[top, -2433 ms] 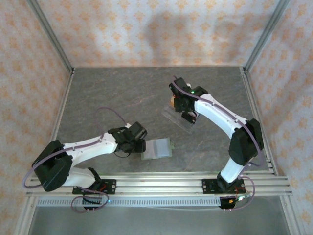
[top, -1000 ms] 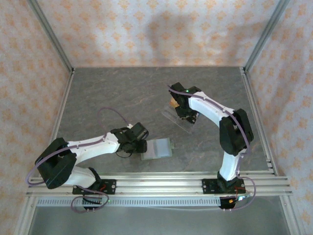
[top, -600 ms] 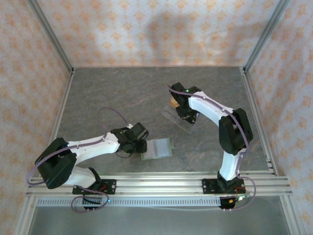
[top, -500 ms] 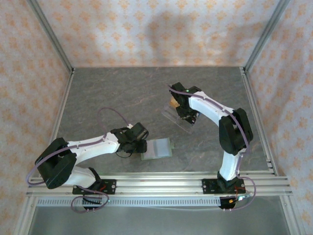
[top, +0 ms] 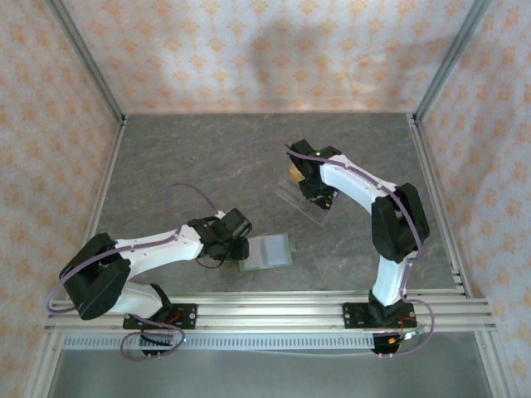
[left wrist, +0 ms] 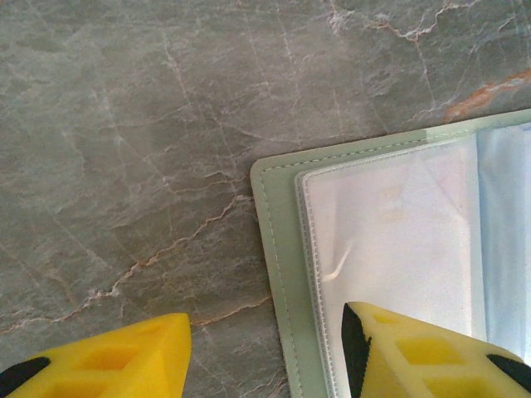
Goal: Put the credit cards into the card holder
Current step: Pick up the credit card from the storage box.
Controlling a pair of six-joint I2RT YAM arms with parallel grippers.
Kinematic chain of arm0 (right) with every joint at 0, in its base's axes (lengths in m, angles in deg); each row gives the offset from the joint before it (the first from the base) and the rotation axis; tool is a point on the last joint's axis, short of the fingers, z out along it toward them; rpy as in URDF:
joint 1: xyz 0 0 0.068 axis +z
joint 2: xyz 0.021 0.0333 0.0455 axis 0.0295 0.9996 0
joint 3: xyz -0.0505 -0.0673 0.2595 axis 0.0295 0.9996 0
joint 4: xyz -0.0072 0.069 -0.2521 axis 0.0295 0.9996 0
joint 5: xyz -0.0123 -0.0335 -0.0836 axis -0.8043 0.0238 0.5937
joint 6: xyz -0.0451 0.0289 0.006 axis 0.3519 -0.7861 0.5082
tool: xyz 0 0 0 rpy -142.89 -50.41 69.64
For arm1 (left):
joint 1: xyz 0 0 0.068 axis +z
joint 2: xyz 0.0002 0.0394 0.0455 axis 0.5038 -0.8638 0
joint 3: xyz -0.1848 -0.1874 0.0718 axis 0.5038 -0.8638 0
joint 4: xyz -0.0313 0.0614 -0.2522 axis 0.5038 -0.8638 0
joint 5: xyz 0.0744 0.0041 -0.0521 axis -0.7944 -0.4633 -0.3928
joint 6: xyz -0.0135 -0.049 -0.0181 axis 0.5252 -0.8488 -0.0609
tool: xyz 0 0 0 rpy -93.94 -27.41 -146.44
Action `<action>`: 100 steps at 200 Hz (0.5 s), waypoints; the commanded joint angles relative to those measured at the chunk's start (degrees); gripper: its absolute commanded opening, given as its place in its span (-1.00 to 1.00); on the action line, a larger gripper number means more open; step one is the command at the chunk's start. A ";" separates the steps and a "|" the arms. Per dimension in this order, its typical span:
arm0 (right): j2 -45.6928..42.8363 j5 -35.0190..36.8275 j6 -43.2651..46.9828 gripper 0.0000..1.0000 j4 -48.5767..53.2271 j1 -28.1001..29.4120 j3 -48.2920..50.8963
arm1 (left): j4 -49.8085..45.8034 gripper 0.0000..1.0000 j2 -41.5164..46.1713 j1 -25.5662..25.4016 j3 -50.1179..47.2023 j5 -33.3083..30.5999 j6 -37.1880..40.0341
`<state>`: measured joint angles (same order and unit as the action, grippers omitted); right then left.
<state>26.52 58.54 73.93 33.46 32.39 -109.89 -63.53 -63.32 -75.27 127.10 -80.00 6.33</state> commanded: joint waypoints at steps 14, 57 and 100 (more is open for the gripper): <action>0.94 2.02 0.43 -0.47 0.74 0.06 -0.85 | 0.28 0.03 -0.45 -0.33 -0.72 -0.79 -0.25; 1.12 -0.61 0.81 -0.47 0.91 0.06 -0.54 | 0.38 0.03 -0.45 -0.34 -1.02 -0.92 -0.25; 0.89 -2.70 0.69 -0.48 1.26 0.06 -0.02 | 0.28 0.03 -0.23 -0.33 -0.99 -1.01 -0.27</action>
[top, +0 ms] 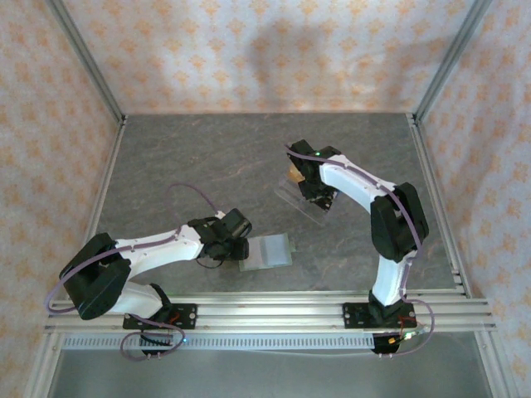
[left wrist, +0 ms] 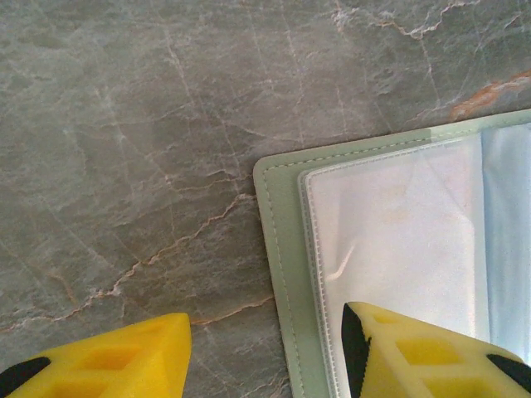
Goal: Put the credit cards into the card holder
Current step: Pick up the credit card from the storage box.
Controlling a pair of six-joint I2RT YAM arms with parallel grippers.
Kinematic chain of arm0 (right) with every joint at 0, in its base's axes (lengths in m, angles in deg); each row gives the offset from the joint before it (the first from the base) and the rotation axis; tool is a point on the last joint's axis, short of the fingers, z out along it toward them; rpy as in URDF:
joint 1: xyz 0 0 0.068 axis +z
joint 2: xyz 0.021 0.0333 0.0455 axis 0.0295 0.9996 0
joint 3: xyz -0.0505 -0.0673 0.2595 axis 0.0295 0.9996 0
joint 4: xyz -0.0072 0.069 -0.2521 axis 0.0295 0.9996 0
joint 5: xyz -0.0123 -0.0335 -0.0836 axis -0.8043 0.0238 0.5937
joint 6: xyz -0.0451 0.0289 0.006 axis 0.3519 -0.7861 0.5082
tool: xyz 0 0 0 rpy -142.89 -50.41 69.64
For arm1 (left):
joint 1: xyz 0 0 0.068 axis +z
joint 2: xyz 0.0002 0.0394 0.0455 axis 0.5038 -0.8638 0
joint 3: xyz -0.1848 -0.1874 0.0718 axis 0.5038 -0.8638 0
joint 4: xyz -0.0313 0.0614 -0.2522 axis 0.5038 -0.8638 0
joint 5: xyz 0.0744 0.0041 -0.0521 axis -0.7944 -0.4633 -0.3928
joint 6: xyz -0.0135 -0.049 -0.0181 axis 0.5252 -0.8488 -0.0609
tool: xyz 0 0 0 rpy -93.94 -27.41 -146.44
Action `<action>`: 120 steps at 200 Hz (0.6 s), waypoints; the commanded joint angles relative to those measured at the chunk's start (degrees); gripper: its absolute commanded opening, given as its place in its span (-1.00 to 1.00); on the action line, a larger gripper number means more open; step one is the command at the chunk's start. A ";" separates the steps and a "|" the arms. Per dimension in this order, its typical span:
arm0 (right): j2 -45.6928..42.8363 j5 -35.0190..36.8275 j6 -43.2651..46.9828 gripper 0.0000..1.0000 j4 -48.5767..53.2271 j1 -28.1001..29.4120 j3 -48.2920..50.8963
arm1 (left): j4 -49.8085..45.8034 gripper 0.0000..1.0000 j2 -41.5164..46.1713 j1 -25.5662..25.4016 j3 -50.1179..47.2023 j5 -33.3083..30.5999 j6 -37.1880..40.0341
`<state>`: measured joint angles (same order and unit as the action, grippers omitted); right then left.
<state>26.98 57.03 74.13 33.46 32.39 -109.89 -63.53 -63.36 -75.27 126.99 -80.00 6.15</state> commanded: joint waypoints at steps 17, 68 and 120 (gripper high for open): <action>-0.23 -1.61 0.32 -0.49 1.53 0.09 -0.02 | 0.24 0.03 -0.40 -0.31 -0.96 -1.01 -0.07; -1.24 -0.25 0.09 -0.53 1.78 0.06 0.56 | 0.48 0.03 -0.52 -0.33 -0.89 -0.92 -0.25; -0.76 1.05 0.12 -0.59 2.88 0.06 -0.14 | -0.25 0.03 0.03 -0.33 -0.66 -1.27 -0.16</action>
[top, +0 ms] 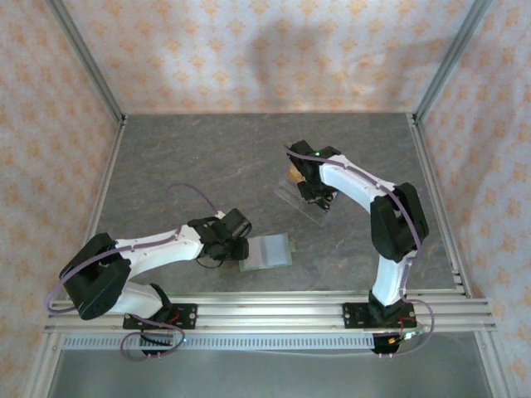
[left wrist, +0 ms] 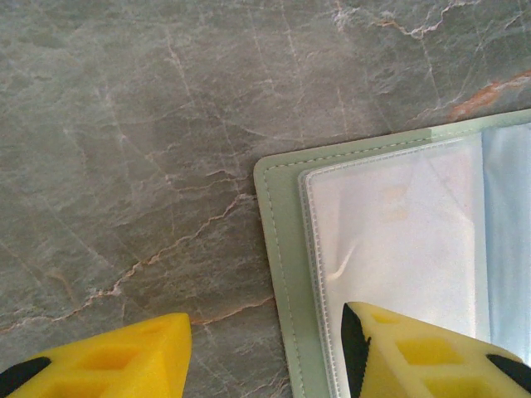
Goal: Put the credit cards into the card holder
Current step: Pick up the credit card from the storage box.
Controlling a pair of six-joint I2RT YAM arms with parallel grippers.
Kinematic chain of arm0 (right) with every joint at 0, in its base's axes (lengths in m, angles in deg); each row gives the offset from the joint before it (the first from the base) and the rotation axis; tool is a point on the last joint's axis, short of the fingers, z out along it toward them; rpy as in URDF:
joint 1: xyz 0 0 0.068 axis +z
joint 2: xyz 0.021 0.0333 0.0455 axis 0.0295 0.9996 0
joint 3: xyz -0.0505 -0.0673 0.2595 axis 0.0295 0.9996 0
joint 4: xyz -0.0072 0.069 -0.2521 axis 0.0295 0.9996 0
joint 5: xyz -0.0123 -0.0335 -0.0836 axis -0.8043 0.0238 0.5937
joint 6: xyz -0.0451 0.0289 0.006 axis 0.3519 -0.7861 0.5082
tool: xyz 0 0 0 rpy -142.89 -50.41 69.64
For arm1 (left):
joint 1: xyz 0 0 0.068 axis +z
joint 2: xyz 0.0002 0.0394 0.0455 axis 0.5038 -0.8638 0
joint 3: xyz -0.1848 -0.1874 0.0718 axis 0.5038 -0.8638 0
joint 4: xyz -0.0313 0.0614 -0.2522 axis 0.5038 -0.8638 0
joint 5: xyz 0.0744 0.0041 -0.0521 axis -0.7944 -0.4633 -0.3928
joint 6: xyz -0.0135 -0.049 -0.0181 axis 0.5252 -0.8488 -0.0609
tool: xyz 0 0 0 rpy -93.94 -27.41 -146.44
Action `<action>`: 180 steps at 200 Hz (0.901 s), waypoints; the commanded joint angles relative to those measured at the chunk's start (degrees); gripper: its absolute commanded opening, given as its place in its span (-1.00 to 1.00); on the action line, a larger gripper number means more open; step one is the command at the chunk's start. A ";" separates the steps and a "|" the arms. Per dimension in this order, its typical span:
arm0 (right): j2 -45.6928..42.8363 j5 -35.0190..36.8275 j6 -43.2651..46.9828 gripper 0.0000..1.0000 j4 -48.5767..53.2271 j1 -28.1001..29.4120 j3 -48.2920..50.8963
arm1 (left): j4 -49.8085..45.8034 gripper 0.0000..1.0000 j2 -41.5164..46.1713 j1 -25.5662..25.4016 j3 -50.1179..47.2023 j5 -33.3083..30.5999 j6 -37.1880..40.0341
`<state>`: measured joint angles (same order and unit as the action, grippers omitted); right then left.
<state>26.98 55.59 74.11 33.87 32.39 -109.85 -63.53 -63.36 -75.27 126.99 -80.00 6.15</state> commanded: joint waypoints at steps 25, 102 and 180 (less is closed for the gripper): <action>-1.13 2.45 0.07 -0.65 2.85 0.07 -0.48 | -0.07 0.03 -0.16 -0.32 -0.70 -1.19 -0.25; -1.14 1.29 1.96 -0.90 6.06 0.06 -5.46 | -0.29 0.03 -0.94 -0.29 -0.35 -1.36 0.02; -1.93 1.79 2.58 -1.00 12.49 1.12 -14.06 | -1.36 0.03 -0.81 -0.34 0.86 -1.45 0.28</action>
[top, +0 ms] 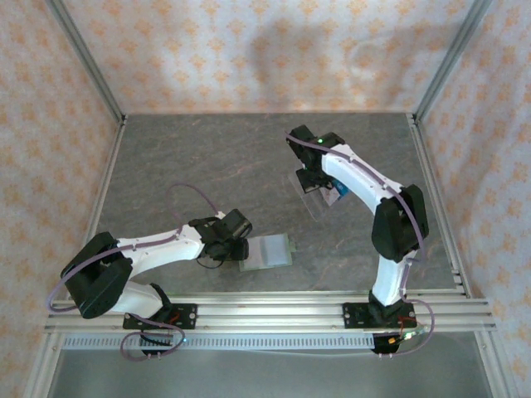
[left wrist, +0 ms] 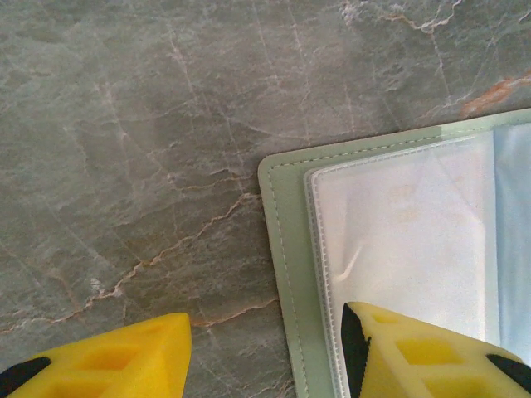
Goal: Put the credit cards into the card holder
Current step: Pick up the credit card from the storage box, then insert the credit card into the card slot.
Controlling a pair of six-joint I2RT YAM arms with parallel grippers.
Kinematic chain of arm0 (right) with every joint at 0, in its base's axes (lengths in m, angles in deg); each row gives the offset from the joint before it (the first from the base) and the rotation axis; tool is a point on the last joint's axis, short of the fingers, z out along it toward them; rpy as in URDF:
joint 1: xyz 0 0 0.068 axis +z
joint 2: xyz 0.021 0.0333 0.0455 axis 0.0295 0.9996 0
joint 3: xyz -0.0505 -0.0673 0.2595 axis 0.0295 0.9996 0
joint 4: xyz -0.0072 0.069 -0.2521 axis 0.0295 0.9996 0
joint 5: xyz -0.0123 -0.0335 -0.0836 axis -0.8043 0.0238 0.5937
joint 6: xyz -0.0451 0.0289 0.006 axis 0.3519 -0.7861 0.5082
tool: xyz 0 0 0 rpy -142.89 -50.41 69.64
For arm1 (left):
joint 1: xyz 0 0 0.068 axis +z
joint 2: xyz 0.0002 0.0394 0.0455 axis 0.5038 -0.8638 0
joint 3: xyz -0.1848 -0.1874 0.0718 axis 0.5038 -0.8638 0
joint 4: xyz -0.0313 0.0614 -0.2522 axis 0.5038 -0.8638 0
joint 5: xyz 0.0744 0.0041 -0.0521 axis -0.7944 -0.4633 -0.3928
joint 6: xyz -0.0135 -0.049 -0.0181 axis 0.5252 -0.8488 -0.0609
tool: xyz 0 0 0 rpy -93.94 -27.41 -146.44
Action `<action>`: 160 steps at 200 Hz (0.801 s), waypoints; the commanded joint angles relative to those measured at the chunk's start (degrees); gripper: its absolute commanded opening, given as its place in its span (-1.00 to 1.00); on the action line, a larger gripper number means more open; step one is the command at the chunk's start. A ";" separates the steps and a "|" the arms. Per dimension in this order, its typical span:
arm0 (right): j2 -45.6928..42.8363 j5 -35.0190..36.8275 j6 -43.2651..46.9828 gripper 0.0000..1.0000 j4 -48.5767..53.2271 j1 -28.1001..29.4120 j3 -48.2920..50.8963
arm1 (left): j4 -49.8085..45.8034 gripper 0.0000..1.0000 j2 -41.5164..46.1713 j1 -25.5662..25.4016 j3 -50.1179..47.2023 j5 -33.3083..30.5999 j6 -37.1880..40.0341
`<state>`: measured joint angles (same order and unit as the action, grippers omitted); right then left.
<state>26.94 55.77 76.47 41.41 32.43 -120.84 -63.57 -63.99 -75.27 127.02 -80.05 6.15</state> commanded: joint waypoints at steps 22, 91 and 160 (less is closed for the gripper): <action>-6.14 -1.31 -2.30 -1.00 2.26 2.95 -0.59 | -2.66 0.04 1.68 -0.25 1.55 -1.49 0.46; -21.37 -31.80 -20.85 -1.00 -37.76 7.06 31.70 | -3.89 0.05 1.91 0.81 4.55 0.18 1.83; -20.31 -39.67 -26.27 -1.00 -62.09 12.35 47.65 | -2.27 0.03 -4.51 0.81 4.62 -0.18 3.35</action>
<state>6.68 19.75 53.32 -7.41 43.67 -77.50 -65.16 -67.51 -74.77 131.45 -79.50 7.96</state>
